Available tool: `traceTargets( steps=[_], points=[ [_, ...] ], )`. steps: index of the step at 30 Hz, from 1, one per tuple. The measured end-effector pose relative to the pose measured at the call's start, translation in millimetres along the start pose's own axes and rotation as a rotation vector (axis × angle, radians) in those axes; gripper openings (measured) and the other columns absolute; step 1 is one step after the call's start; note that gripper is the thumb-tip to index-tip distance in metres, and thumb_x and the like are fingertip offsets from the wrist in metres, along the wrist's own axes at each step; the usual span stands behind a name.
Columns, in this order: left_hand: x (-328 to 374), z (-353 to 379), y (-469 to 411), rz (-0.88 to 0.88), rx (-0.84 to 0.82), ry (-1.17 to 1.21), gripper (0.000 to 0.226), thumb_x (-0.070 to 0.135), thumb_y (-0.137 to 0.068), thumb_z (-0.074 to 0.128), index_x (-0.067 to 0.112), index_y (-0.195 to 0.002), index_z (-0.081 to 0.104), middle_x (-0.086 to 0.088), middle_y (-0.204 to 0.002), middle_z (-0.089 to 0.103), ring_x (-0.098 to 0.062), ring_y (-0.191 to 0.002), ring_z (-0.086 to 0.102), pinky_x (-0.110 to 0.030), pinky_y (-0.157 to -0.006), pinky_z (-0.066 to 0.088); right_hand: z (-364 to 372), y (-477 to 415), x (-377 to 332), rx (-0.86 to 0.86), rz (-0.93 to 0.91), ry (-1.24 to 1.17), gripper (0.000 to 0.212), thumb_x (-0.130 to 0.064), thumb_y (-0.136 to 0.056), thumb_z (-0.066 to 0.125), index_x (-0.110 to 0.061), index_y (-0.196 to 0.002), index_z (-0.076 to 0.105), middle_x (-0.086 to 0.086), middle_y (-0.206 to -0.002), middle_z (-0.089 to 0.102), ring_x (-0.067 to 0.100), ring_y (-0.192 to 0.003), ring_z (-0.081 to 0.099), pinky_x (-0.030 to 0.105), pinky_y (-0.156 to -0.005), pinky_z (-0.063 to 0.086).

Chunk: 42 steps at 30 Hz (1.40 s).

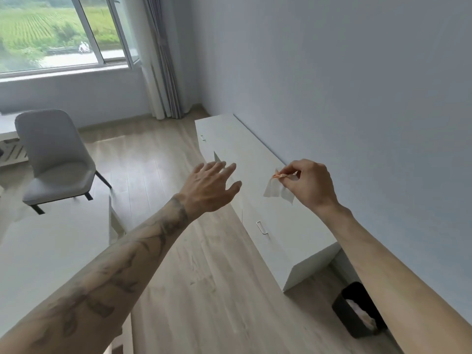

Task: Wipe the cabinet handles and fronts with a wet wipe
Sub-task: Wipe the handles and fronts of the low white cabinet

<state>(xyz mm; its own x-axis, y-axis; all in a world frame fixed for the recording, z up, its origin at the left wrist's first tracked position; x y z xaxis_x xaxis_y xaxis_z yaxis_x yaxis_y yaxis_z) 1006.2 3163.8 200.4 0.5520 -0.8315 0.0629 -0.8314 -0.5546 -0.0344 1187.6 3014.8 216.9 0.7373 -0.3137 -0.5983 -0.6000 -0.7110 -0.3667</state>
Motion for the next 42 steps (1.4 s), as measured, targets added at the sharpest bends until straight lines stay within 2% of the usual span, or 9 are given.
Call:
traceTargets(
  steps=[6,13,17,23,27,34,38,40,42],
  points=[
    [-48.7,28.4,-117.9,0.134,-0.046,0.001,0.066,0.059,-0.112,0.031,0.029,-0.170,0.023,-0.001,-0.176,0.025,-0.020,-0.163,0.021,-0.043,-0.132,0.015,55.7,-75.6,20.6,0.055,0.127,0.035,0.006,-0.022,-0.089,0.083,-0.017,-0.093,0.082,-0.002,-0.096,0.079,0.016,-0.083,0.065,0.036,-0.078,0.056],
    [-94.1,80.4,-259.1,0.402,-0.090,0.004,0.066,0.062,-0.111,0.031,0.031,-0.169,0.025,0.001,-0.175,0.028,-0.019,-0.162,0.021,-0.042,-0.132,0.014,127.2,-138.4,61.6,0.164,0.382,0.140,0.005,-0.021,-0.087,0.083,-0.024,-0.091,0.082,-0.013,-0.088,0.070,0.008,-0.078,0.057,0.023,-0.070,0.041],
    [-99.7,112.2,-314.4,0.550,-0.153,-0.014,0.066,0.061,-0.111,0.033,0.031,-0.169,0.025,0.002,-0.175,0.028,-0.019,-0.162,0.022,-0.040,-0.132,0.014,157.1,-147.9,86.6,0.218,0.548,0.123,0.007,-0.021,-0.086,0.084,-0.027,-0.088,0.081,-0.027,-0.077,0.059,-0.008,-0.071,0.055,0.012,-0.064,0.036],
    [-88.6,172.0,-376.2,0.721,-0.220,-0.040,0.065,0.059,-0.111,0.035,0.030,-0.169,0.027,0.003,-0.173,0.030,-0.017,-0.161,0.024,-0.039,-0.131,0.015,195.4,-150.3,140.6,0.252,0.737,0.105,0.001,-0.027,-0.091,0.081,-0.028,-0.091,0.080,-0.009,-0.096,0.074,0.013,-0.084,0.065,0.035,-0.076,0.053],
    [-94.5,237.7,-409.8,0.763,-0.242,-0.049,0.065,0.059,-0.112,0.034,0.030,-0.169,0.027,0.003,-0.173,0.031,-0.017,-0.160,0.025,-0.038,-0.130,0.014,235.8,-153.4,184.5,0.252,0.807,0.093,0.001,-0.026,-0.092,0.081,-0.027,-0.092,0.080,-0.008,-0.094,0.071,0.014,-0.085,0.065,0.034,-0.075,0.051],
    [-100.0,380.1,-456.9,0.873,-0.323,-0.061,0.058,0.049,-0.115,0.031,0.028,-0.168,0.031,0.002,-0.171,0.036,-0.019,-0.159,0.031,-0.039,-0.129,0.021,330.6,-122.4,259.6,0.277,0.961,0.137,0.009,-0.025,-0.092,0.081,-0.033,-0.087,0.080,-0.018,-0.086,0.062,-0.007,-0.077,0.058,0.012,-0.066,0.037],
    [-91.8,453.7,-475.5,1.031,-0.162,-0.013,0.058,0.037,-0.107,0.031,0.010,-0.142,0.069,-0.014,-0.142,0.068,-0.032,-0.129,0.068,-0.048,-0.108,0.054,398.0,-94.6,307.3,0.354,1.001,0.148,0.012,-0.021,-0.089,0.084,-0.031,-0.085,0.080,-0.017,-0.090,0.062,-0.008,-0.084,0.062,0.007,-0.067,0.041],
    [-92.0,502.5,-485.8,1.062,-0.116,-0.007,0.060,0.036,-0.104,0.031,0.007,-0.138,0.071,-0.016,-0.138,0.070,-0.034,-0.126,0.070,-0.051,-0.105,0.056,434.9,-80.9,333.5,0.383,1.000,0.150,0.011,-0.022,-0.089,0.084,-0.031,-0.085,0.080,-0.017,-0.090,0.061,-0.005,-0.088,0.062,0.006,-0.069,0.042],
    [-92.1,553.5,-494.3,1.075,-0.101,0.023,0.062,0.037,-0.106,0.027,0.008,-0.145,0.066,-0.017,-0.147,0.064,-0.035,-0.135,0.063,-0.052,-0.113,0.051,472.3,-65.5,361.9,0.392,1.010,0.160,0.010,-0.021,-0.090,0.084,-0.030,-0.087,0.081,-0.016,-0.090,0.061,-0.002,-0.087,0.063,0.008,-0.068,0.042]
  ],
)
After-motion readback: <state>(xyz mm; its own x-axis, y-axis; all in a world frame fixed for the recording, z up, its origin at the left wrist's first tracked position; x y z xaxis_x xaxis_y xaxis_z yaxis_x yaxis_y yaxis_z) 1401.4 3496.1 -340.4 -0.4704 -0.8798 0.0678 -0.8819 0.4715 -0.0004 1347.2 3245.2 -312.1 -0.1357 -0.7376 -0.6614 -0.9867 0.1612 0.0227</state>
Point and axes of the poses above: each hand's wrist, its own y-axis away from the middle knuckle, its own z-axis out of the palm, x = y × z, the point moved 8 cm from there along -y, towards the middle knuckle
